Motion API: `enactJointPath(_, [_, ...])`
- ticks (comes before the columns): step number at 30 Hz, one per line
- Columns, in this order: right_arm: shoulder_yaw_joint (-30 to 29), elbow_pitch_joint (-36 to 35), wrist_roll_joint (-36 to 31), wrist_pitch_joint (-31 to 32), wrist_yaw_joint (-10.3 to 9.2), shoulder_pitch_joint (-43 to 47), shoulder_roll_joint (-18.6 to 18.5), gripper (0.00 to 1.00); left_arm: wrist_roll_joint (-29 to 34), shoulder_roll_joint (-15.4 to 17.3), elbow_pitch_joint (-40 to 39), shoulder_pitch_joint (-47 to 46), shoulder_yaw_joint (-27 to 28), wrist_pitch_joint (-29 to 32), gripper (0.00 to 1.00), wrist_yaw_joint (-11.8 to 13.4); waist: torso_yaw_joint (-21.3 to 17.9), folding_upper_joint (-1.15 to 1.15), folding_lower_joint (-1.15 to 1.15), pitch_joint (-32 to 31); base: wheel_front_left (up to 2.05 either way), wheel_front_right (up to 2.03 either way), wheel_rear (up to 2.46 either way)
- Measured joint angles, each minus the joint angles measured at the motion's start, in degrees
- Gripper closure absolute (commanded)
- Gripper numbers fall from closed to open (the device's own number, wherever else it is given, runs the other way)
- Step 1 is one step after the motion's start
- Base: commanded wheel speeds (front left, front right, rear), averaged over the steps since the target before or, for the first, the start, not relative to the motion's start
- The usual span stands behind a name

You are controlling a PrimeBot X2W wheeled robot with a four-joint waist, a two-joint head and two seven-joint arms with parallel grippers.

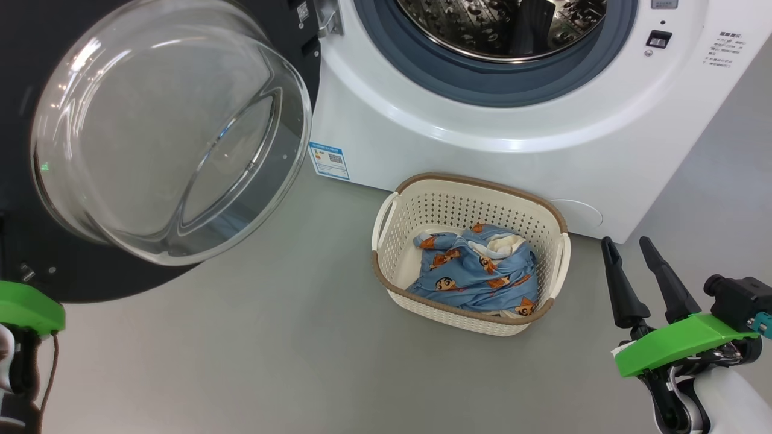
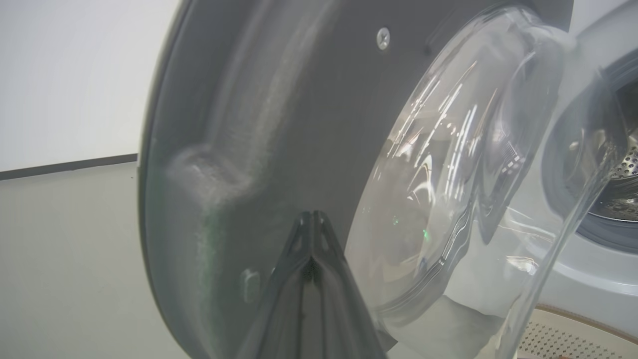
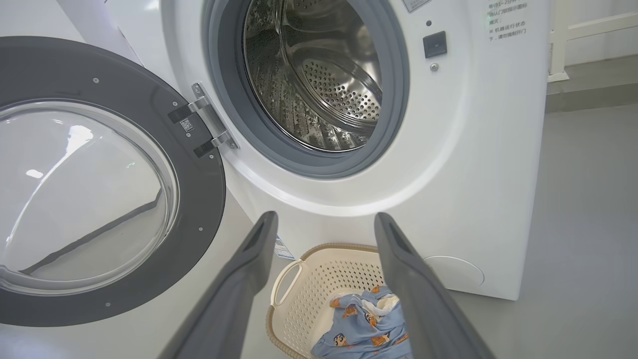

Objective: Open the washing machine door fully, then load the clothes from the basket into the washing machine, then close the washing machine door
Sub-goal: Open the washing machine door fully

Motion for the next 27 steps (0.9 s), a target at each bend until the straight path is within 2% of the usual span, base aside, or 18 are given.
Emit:
enactJointPath(14, [-0.83,-0.53,-0.53,0.00,0.00,1.19,0.43,0.00,-1.47,-4.31,-11.44,9.50,0.64,-0.08,0.98,-0.63,-1.37,0.00,0.00,-0.89,0.00,0.00,0.00])
enactJointPath(15, [-0.88,-0.85,-0.53,0.00,0.00,1.19,0.53,0.00,-1.76,-4.61,-12.57,10.28,0.66,-0.18,0.71,-0.63,-1.55,0.00,0.00,-1.06,0.00,0.00,0.00])
enactJointPath(16, [-0.87,-1.14,-0.57,0.00,0.00,1.19,0.64,0.00,-1.87,-4.93,-13.79,11.04,0.65,-0.22,0.71,-0.63,-1.73,0.00,0.00,-1.27,0.00,0.00,0.00])
enactJointPath(17, [-0.85,-1.44,-0.76,0.00,0.00,1.19,0.74,0.00,-1.96,-5.19,-15.14,11.89,0.66,-0.22,0.54,-0.63,-1.96,0.00,0.00,-1.48,0.00,0.00,0.00])
enactJointPath(18, [-0.85,-1.65,-1.01,0.00,0.00,1.19,0.75,0.00,-2.08,-5.48,-16.45,12.74,0.66,-0.23,0.22,-0.63,-2.19,0.00,0.00,-1.73,0.00,0.00,0.00])
enactJointPath(19, [-0.85,-1.79,-1.02,0.00,0.00,1.20,0.73,0.00,-2.08,-5.78,-17.53,13.54,0.66,-0.23,0.00,-0.63,-2.40,0.00,0.00,-2.01,0.00,0.00,0.00])
enactJointPath(27, [-0.52,-2.79,-1.45,0.00,0.00,3.18,0.53,0.00,-2.04,-8.95,-24.86,19.11,0.23,-0.23,0.00,-0.63,-4.92,0.00,0.00,-4.11,0.00,0.00,0.00])
